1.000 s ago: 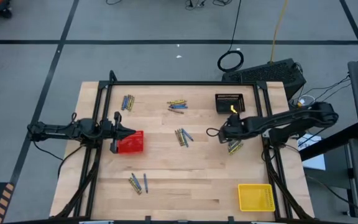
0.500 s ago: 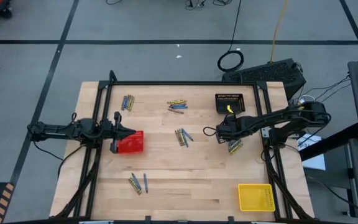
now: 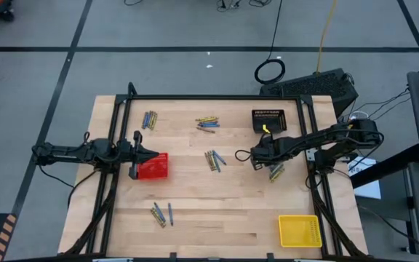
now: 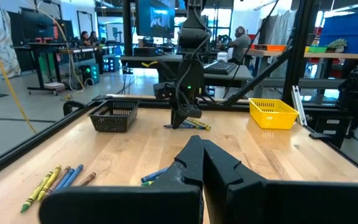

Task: Sort crayons
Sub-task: Put the blue crayon into the yellow bin

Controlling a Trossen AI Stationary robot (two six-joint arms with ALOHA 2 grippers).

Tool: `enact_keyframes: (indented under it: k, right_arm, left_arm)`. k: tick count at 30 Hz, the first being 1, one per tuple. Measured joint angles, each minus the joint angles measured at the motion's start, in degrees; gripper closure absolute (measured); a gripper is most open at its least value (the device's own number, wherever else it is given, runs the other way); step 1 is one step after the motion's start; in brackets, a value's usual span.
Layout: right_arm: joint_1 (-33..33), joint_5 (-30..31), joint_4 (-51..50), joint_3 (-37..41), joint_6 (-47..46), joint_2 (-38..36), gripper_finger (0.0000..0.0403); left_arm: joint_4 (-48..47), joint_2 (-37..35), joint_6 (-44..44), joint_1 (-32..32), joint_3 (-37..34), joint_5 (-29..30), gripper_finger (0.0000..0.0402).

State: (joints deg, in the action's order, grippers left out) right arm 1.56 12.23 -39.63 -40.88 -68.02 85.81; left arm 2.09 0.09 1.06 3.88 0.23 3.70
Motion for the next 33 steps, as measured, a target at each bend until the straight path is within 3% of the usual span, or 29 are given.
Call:
enact_keyframes:
  k: [4, 9, 15, 18, 22, 26, 33]
  right_arm:
    - [-0.51, 1.30, 1.05, 0.11, 1.50, -0.49, 0.0396]
    - [-1.94, 6.87, 3.72, -1.51, 4.09, -3.50, 0.0394]
    - [-6.01, 11.83, 3.17, -7.04, 16.63, -9.47, 0.0400]
    - [-10.68, 9.90, 2.86, -11.23, 26.55, -11.84, 0.0401]
    - [-19.09, 2.40, 2.47, -17.97, 34.72, -13.25, 0.0402]
    - [-29.50, -3.04, 0.36, -22.30, 29.45, -12.67, 0.0402]
    - [-48.05, -6.83, -0.58, -22.71, 5.48, -8.68, 0.0402]
  left_arm:
    - [-0.02, -0.01, 0.00, -0.01, 0.00, 0.00, 0.0402]
    - [-0.02, 0.01, 0.00, 0.01, 0.02, 0.00, 0.0402]
    - [-0.02, 0.00, 0.00, 0.00, 0.01, 0.00, 0.0402]
    - [-0.03, 0.01, 0.00, 0.02, 0.02, 0.00, 0.0402]
    - [-0.02, 0.01, 0.00, 0.02, 0.00, 0.00, 0.0402]
    - [-0.02, 0.01, 0.00, 0.01, 0.01, 0.00, 0.0402]
    - [-0.02, 0.00, 0.00, 0.02, 0.02, 0.00, 0.0402]
